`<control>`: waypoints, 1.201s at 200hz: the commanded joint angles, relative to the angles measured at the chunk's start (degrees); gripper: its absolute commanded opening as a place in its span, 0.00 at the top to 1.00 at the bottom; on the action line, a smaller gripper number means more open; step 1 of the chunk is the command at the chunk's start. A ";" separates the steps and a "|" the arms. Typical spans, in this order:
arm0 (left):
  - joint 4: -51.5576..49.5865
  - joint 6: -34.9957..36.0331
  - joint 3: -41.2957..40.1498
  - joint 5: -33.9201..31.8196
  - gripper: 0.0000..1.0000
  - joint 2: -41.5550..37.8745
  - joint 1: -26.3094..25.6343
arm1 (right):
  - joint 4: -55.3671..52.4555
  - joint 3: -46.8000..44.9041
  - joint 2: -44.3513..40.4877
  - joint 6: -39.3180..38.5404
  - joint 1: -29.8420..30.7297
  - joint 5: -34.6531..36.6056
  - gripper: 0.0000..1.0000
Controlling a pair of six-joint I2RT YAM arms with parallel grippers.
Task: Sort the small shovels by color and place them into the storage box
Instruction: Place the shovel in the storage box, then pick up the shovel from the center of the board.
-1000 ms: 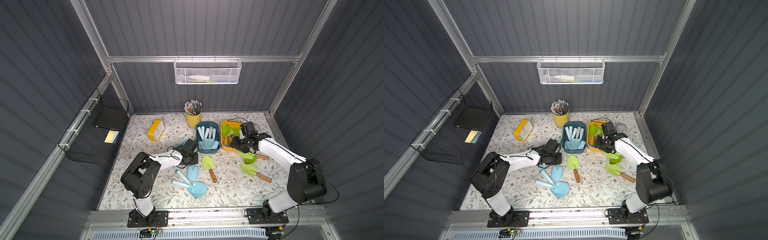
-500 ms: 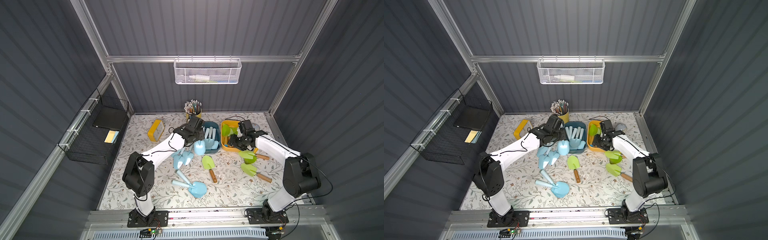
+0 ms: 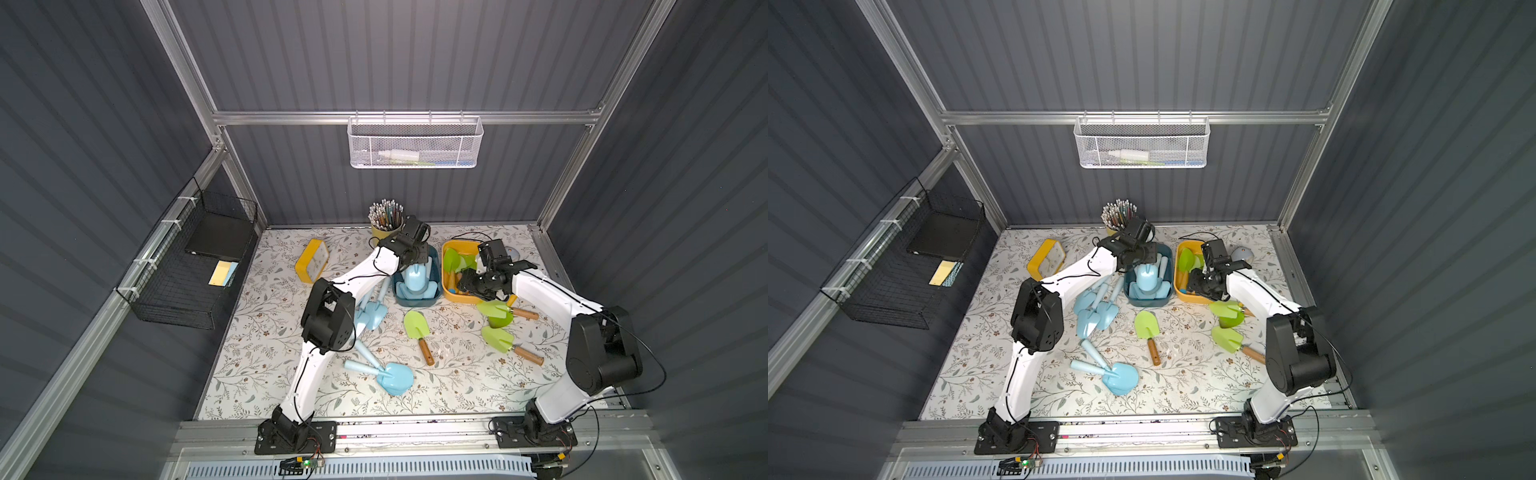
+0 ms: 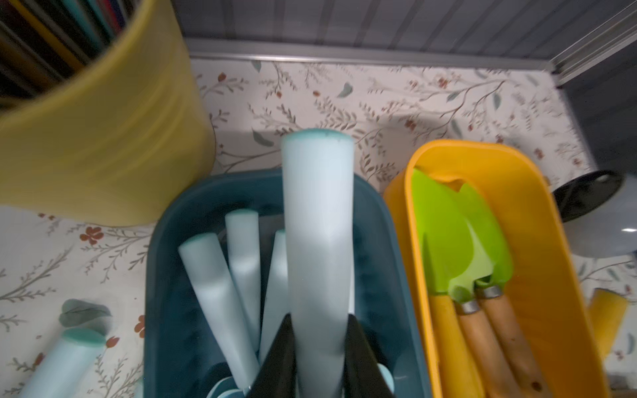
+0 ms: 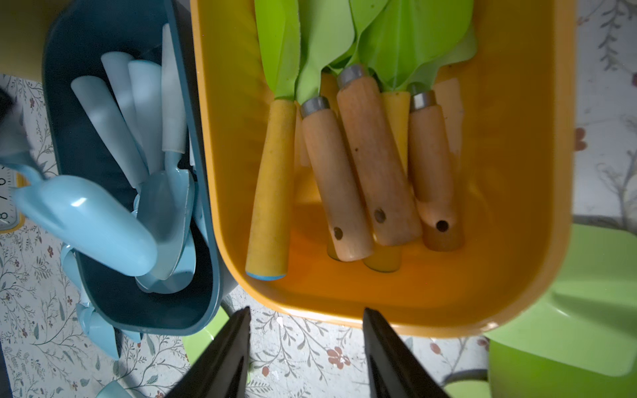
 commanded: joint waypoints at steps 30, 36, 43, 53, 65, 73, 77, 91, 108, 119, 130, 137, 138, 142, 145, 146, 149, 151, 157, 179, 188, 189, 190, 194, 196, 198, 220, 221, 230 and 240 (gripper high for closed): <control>0.34 2.15 -2.83 -0.47 1.00 -0.52 0.44 | -1.20 -0.16 -1.78 -0.83 -0.73 0.42 0.44; 0.35 2.15 -3.23 -0.31 1.00 -0.51 0.43 | -1.29 -0.23 -1.82 -0.84 -0.84 0.24 0.43; 0.31 2.15 -3.56 -0.11 0.91 -0.55 0.48 | -1.22 -0.48 -1.80 -0.77 -0.86 0.20 0.43; 0.26 1.99 -3.82 0.08 0.78 -0.75 0.44 | -1.26 -0.96 -1.93 -0.63 -0.86 0.36 0.43; 0.09 1.93 -3.99 0.29 0.63 -1.19 0.43 | -1.20 -1.67 -2.53 -0.23 -0.93 0.52 0.43; 0.08 1.97 -3.93 0.28 0.54 -1.67 0.43 | -1.05 -2.24 -2.99 -0.09 -0.93 0.43 0.43; 0.08 1.97 -3.86 0.24 0.51 -1.93 0.45 | -1.06 -2.47 -3.21 -0.06 -0.95 0.28 0.42; 0.08 1.98 -3.70 0.17 0.46 -3.19 0.45 | -1.24 -3.71 -4.06 -0.28 -0.95 -0.48 0.42; 0.36 1.16 -3.57 0.16 0.44 -4.94 0.43 | -1.34 -5.60 -5.69 -0.15 -0.95 -0.88 0.42; 0.75 0.27 -3.65 -0.40 0.43 -6.25 0.44 | -0.63 -7.35 -7.48 -0.21 -0.66 -2.24 0.42; 1.40 -0.20 -3.70 -1.43 0.43 -7.31 0.55 | 0.28 -9.24 -9.38 -0.29 0.34 -4.33 0.42; 1.78 -0.44 -3.97 -1.81 0.43 -7.91 0.53 | 0.85 -10.29 -10.55 -0.66 1.75 -5.56 0.42; 1.85 -0.51 -4.04 -1.84 0.43 -7.99 0.57 | 0.89 -10.44 -10.70 -0.70 1.98 -5.61 0.42; 2.25 -0.56 -4.37 -1.94 0.43 -8.28 0.61 | 0.99 -10.90 -11.28 -0.96 3.09 -5.59 0.42; 2.51 -0.59 -4.69 -1.90 0.43 -8.51 0.60 | 1.06 -11.18 -11.65 -1.12 4.10 -5.65 0.42; 2.57 -0.63 -4.75 -1.89 0.43 -8.55 0.65 | 1.04 -11.27 -11.78 -1.24 4.39 -5.65 0.42; 2.80 -0.74 -5.05 -1.87 0.43 -8.69 0.69 | 0.99 -11.48 -12.08 -1.36 5.51 -5.65 0.42; 2.87 -0.77 -5.17 -1.76 0.43 -8.77 0.76 | 0.89 -11.64 -12.26 -1.45 6.31 -5.61 0.42; 3.23 -0.93 -5.75 -1.55 0.43 -8.98 0.94 | 0.49 -11.88 -12.59 -1.66 8.65 -5.60 0.42; 5.34 -1.32 -8.52 -0.58 0.43 -10.35 1.53 | -0.44 -13.05 -12.70 -0.03 16.64 -5.59 0.42; 6.02 -1.37 -9.89 -0.47 0.43 -11.14 1.81 | 0.26 -13.96 -12.63 1.27 19.33 -5.66 0.42; 6.23 -1.37 -10.07 -0.47 0.43 -11.23 1.87 | 0.42 -14.07 -12.62 1.41 20.01 -5.66 0.42; 6.23 -1.37 -10.20 -0.42 0.43 -11.27 1.94 | 0.55 -14.21 -12.61 1.56 20.01 -5.66 0.42; 6.46 -1.38 -10.74 -0.43 0.43 -11.59 2.06 | 0.98 -14.62 -12.47 2.16 21.24 -5.53 0.42; 6.60 -1.37 -11.03 -0.41 0.43 -11.72 2.14 | 1.19 -14.80 -12.40 2.42 21.80 -5.43 0.42; 6.74 -1.37 -11.28 -0.43 0.43 -11.92 2.27 | 1.35 -14.93 -12.34 2.70 22.53 -5.32 0.42; 7.61 -0.88 -13.97 -0.10 0.43 -13.55 2.98 | 2.47 -15.72 -10.16 5.38 28.13 -3.47 0.42; 7.63 -0.86 -14.09 -0.06 0.43 -13.62 3.03 | 2.49 -15.74 -10.02 5.44 28.36 -3.38 0.42; 7.96 -0.69 -15.15 0.00 0.43 -14.42 3.20 | 2.89 -15.85 -8.64 6.26 29.96 -2.43 0.42; 8.39 -0.51 -16.22 -0.03 0.43 -15.28 3.33 | 3.13 -15.85 -6.80 7.00 31.38 -1.53 0.42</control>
